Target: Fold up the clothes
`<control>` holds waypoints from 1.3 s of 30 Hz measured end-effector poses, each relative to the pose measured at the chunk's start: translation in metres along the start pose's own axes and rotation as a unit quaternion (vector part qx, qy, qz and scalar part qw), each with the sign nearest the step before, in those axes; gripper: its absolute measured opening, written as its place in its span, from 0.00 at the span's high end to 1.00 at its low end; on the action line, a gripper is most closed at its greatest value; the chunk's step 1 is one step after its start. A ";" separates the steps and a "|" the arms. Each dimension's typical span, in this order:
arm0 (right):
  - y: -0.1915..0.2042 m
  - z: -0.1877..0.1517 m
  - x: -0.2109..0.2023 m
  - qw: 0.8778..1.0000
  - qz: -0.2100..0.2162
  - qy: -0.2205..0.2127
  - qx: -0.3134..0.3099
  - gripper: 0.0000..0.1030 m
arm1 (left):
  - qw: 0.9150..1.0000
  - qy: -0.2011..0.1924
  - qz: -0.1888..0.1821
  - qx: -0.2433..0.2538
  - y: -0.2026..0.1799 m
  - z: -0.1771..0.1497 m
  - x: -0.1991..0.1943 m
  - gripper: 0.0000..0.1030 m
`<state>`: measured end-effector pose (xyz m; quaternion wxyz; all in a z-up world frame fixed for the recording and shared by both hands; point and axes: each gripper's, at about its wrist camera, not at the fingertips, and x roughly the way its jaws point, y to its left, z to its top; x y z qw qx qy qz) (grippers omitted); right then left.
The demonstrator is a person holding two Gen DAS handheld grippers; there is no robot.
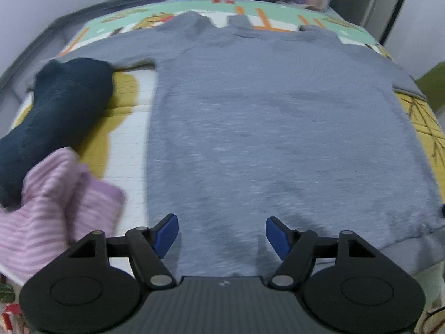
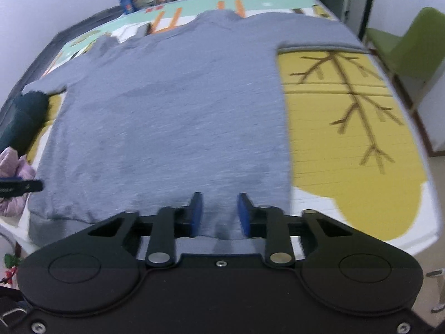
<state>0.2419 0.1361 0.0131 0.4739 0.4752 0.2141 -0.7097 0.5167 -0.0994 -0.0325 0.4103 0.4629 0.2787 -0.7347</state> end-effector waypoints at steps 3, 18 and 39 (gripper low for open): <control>0.019 -0.004 0.017 1.000 0.015 0.013 -0.007 0.86 | 0.999 -0.004 -0.028 0.043 -0.023 -0.001 0.008 0.47; 0.100 -0.009 0.077 0.993 0.101 0.060 -0.030 0.96 | 0.988 0.019 -0.120 0.092 -0.071 -0.017 0.040 0.90; 0.020 -0.015 0.085 0.992 0.045 0.076 0.095 1.00 | 0.998 0.053 -0.038 -0.015 0.023 -0.024 0.046 0.90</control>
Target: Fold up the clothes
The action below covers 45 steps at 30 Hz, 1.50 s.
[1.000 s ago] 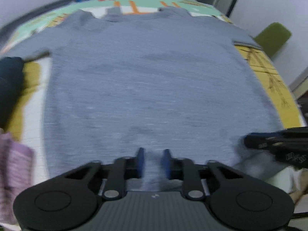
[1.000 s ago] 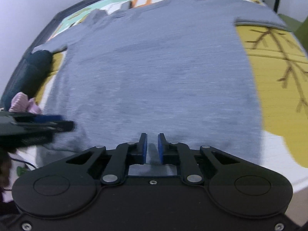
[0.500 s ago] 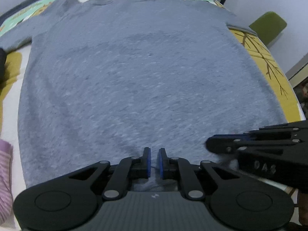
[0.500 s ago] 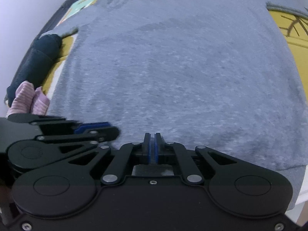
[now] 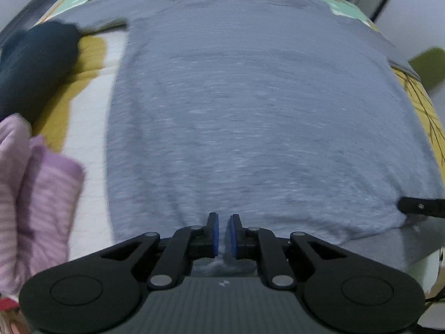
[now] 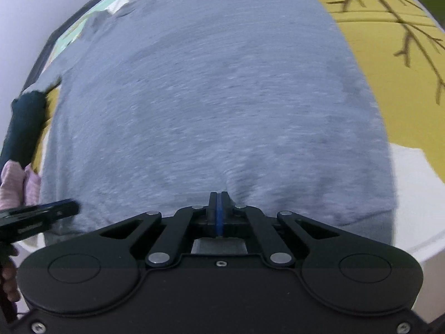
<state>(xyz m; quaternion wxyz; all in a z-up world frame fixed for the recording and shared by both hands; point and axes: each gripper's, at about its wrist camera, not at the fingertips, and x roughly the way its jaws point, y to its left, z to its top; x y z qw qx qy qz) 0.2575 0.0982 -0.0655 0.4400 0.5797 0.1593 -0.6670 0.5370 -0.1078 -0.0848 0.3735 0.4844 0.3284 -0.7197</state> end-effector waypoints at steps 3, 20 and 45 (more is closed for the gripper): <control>-0.014 0.002 -0.005 1.000 -0.005 -0.004 0.015 1.00 | 1.000 -0.001 -0.002 -0.014 0.011 -0.001 -0.003 0.91; -0.058 0.007 -0.023 0.990 -0.135 -0.031 0.015 0.99 | 1.000 -0.005 -0.003 -0.009 0.013 -0.002 -0.005 0.91; -0.006 0.006 -0.056 0.982 -0.150 -0.100 -0.064 0.83 | 0.997 0.003 -0.002 0.078 -0.048 0.002 -0.009 0.20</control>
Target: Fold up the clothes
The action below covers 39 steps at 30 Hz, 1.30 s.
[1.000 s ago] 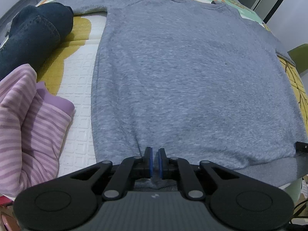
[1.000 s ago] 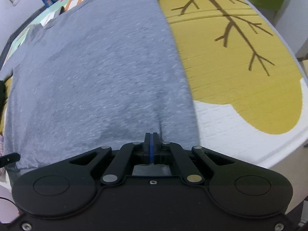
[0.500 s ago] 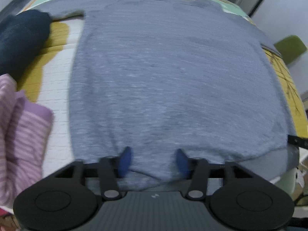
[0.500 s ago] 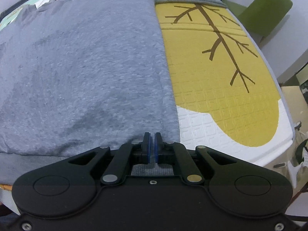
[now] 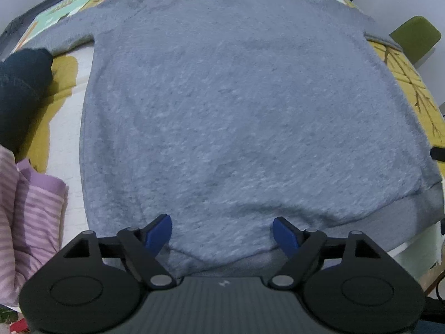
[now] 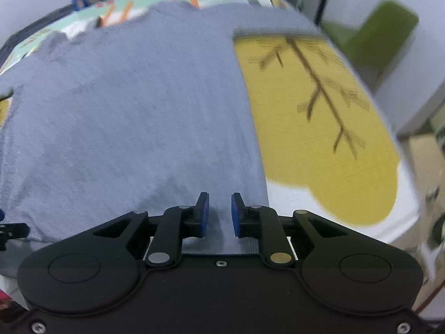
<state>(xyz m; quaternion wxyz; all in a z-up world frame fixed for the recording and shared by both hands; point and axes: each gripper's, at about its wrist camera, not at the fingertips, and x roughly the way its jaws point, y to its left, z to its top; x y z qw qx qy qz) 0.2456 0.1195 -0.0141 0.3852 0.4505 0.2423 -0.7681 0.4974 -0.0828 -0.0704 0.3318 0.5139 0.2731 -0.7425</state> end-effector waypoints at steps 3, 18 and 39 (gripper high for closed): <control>0.016 0.009 -0.018 0.999 0.007 -0.027 -0.023 0.80 | 1.000 -0.018 0.002 0.010 -0.008 0.007 -0.012 0.17; 0.102 0.018 -0.058 0.991 0.086 -0.043 -0.096 0.65 | 0.998 -0.055 0.020 -0.016 -0.029 0.036 -0.057 0.08; 0.102 0.030 -0.068 0.995 0.079 -0.012 -0.059 0.57 | 0.999 -0.019 0.019 -0.021 -0.026 0.042 -0.069 0.08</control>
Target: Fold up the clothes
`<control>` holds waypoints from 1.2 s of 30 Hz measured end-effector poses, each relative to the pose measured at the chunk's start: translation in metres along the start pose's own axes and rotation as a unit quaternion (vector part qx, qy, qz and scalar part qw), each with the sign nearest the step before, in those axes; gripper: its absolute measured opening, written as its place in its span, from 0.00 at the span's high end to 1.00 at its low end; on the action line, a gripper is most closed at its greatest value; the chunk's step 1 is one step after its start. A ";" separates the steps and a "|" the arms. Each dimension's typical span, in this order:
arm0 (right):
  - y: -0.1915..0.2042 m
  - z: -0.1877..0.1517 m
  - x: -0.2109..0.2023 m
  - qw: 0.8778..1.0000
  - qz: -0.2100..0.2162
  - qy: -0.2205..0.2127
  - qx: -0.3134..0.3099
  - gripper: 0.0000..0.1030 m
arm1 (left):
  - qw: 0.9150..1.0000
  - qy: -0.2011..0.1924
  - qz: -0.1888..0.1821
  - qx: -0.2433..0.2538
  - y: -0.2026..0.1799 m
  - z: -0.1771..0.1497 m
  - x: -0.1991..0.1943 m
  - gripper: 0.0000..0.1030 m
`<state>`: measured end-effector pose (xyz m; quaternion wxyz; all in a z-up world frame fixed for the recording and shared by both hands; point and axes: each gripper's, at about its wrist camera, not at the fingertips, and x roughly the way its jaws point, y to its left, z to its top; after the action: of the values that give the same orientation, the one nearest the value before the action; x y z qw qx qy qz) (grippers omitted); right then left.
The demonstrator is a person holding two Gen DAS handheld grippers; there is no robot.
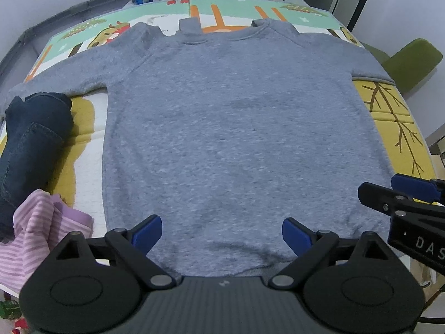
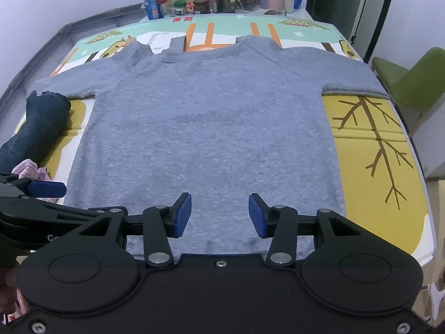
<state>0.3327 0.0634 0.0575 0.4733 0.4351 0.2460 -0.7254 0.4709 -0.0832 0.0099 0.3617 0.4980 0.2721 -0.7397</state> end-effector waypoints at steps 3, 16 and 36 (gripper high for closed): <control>-0.001 -0.001 0.002 1.000 -0.004 0.006 0.003 0.55 | 1.000 0.002 0.001 0.004 0.000 0.000 0.001 0.08; 0.002 -0.004 0.008 1.000 -0.016 0.024 0.011 0.38 | 1.000 0.001 0.003 0.018 -0.003 0.000 0.002 0.08; -0.001 -0.003 0.009 1.000 -0.017 0.024 0.010 0.35 | 0.999 0.000 0.018 0.036 -0.007 0.003 0.007 0.08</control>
<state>0.3317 0.0617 0.0488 0.4507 0.4528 0.2576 -0.7249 0.4619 -0.0835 0.0045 0.3569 0.5153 0.2365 -0.7423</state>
